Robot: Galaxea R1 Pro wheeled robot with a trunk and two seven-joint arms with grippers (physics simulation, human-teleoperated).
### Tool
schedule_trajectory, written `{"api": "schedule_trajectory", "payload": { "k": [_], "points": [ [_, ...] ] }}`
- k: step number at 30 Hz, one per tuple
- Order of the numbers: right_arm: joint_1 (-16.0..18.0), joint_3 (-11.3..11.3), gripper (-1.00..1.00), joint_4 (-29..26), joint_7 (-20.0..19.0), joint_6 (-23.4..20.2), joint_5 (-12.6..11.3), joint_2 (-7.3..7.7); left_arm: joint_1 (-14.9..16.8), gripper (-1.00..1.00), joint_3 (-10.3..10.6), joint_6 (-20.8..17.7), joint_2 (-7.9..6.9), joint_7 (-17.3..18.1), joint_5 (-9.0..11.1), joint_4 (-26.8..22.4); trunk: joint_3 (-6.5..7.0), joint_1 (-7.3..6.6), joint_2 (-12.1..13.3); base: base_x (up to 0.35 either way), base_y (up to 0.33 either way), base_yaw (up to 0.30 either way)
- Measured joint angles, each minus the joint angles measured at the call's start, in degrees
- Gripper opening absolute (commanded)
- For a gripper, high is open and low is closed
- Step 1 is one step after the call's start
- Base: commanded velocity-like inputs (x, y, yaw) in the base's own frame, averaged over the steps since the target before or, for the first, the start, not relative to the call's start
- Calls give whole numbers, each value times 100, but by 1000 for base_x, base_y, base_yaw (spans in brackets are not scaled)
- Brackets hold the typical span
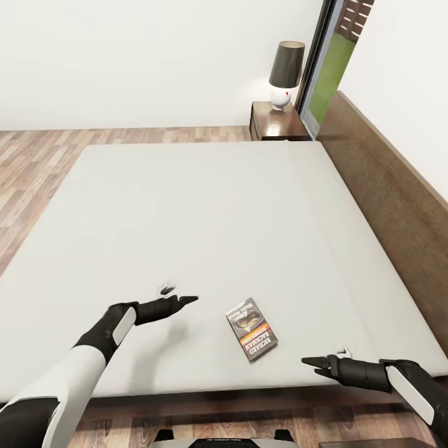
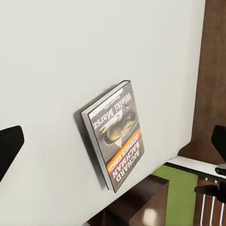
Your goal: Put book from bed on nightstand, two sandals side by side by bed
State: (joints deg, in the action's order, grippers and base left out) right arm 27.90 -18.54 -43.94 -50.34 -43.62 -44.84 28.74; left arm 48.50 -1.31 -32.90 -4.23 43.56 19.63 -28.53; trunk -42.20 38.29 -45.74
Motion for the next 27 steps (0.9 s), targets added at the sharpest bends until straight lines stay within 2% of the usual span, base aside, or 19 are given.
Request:
{"api": "schedule_trajectory", "payload": {
  "k": [5, 10, 18, 27],
  "points": [
    [0, 1, 100, 0, 0, -1, 0, 2, -7, 100, 3, 8, 103, -3, -1, 23, 0, 0, 0, 0, 0, 0],
    [0, 8, 100, 0, 0, -1, -1, 26, -9, 100, 28, 15, 226, -5, -3, 30, 89, -110, 199, 0, 0, 0],
    [0, 9, 100, 0, 0, -19, -2, 34, -9, 100, 471, 6, 253, 15, -39, 38, 233, -285, 520, 0, 0, 0],
    [0, 10, 100, 0, 0, -25, -2, 41, -10, 100, 532, 7, 254, 13, -31, 44, 395, -483, 882, 0, 0, 0]
  ]
}}
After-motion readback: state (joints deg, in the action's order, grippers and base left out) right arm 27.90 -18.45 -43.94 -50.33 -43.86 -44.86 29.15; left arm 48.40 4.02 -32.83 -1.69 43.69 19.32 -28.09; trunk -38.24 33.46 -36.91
